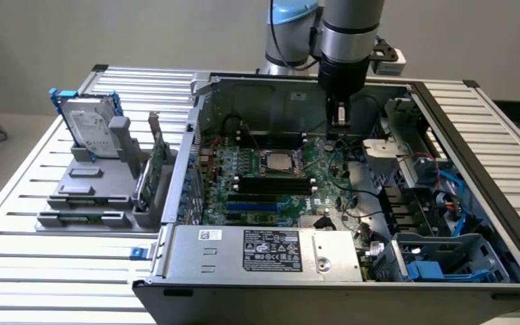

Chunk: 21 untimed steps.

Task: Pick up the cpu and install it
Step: 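Install the first cpu locking lever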

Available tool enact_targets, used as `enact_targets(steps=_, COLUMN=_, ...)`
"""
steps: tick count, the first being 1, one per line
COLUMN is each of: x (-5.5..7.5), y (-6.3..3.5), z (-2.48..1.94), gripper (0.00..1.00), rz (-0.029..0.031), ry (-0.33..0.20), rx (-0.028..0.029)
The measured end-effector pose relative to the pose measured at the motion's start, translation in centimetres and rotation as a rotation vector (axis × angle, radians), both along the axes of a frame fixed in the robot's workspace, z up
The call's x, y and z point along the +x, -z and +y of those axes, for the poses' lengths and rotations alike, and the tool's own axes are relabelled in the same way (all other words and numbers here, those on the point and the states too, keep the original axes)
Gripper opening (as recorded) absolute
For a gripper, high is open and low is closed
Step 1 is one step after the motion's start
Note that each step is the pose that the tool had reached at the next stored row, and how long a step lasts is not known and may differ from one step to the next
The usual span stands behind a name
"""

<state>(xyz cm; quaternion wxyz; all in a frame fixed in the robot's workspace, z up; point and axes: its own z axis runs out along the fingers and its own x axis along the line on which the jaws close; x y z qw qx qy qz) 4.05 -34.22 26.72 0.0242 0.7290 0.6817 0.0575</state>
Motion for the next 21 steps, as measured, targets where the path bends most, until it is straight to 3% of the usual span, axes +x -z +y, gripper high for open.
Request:
enact_targets(steps=4, x=0.3, y=0.45, z=-0.01, gripper=0.11, rz=-0.0074, ry=-0.006, rx=-0.0001)
enact_targets(steps=15, x=0.4, y=2.44, z=-0.01, gripper=0.11, rz=-0.0073, ry=-0.016, rx=-0.0002)
enact_targets(steps=16, x=0.5, y=2.5, z=-0.02, gripper=0.11, rz=-0.0047, ry=-0.016, rx=0.0001)
enact_targets(steps=17, x=0.6, y=2.5, z=-0.02, gripper=0.11, rz=0.0023, ry=-0.016, rx=0.0014)
enact_targets(steps=18, x=0.7, y=2.51, z=-0.02, gripper=0.11, rz=0.0126, ry=-0.016, rx=0.0035)
enact_targets(steps=21, x=0.9, y=2.5, z=-0.02, gripper=0.11, rz=0.0512, ry=-0.016, rx=0.0098)
